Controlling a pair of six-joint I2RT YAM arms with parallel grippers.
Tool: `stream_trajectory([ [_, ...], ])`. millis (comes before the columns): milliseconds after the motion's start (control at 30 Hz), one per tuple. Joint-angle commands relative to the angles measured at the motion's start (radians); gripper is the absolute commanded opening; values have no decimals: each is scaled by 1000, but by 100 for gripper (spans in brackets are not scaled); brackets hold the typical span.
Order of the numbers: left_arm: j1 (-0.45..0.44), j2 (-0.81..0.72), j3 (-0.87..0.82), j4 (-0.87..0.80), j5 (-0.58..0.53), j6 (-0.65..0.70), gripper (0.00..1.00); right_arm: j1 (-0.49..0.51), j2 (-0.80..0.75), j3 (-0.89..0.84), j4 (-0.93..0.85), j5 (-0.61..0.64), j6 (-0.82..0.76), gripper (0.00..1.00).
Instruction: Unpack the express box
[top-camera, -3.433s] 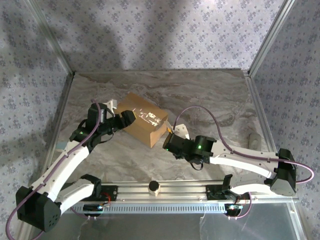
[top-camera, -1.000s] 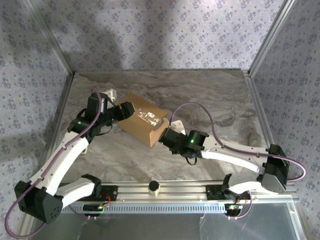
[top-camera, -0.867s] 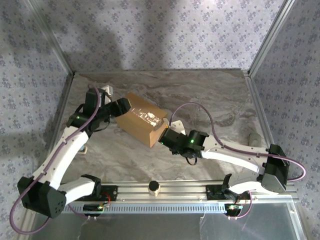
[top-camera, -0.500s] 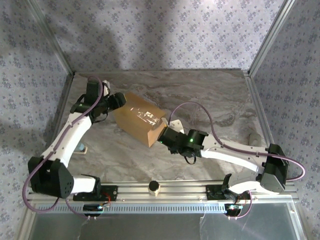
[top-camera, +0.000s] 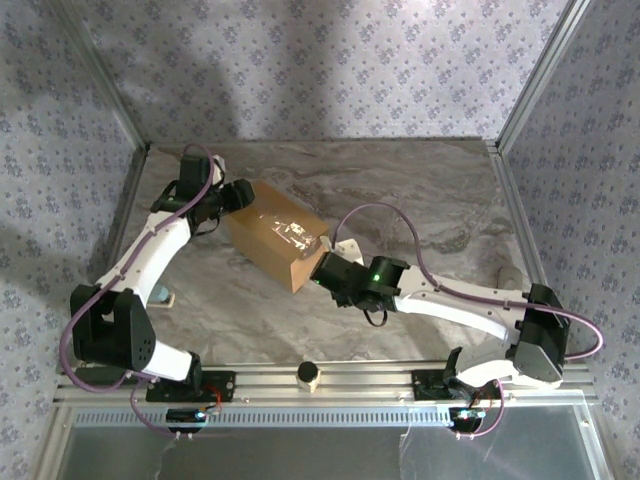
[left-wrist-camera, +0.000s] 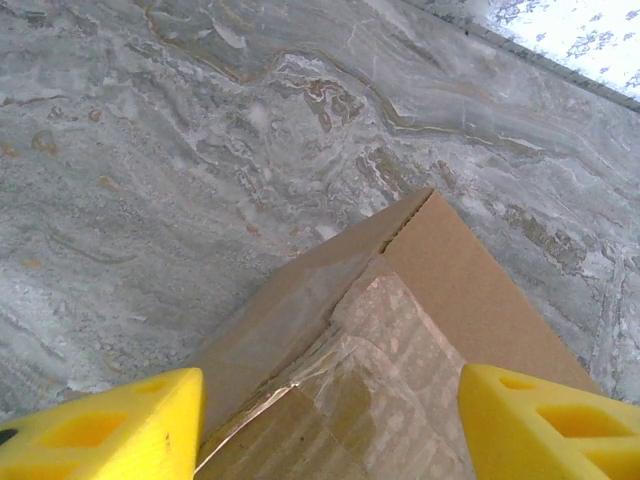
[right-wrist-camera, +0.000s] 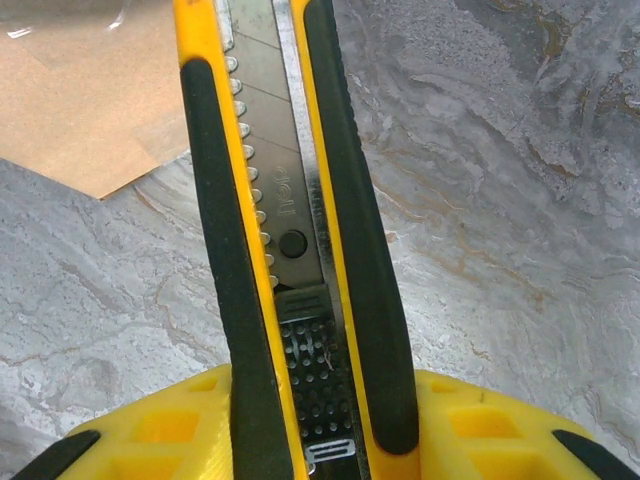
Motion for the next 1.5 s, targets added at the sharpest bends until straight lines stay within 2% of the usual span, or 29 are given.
stream_trajectory([
  [0, -1, 9, -7, 30, 66, 14, 67, -4, 5, 49, 0, -20, -10, 0],
  [433, -1, -19, -96, 110, 146, -41, 66, -15, 54, 139, -51, -73, -24, 0],
  [1200, -2, -19, -78, 131, 165, -32, 66, -57, 147, 261, -209, -170, -88, 0],
  [1467, -1, -14, 5, 51, 147, 10, 66, -59, 153, 267, -230, -164, -88, 0],
])
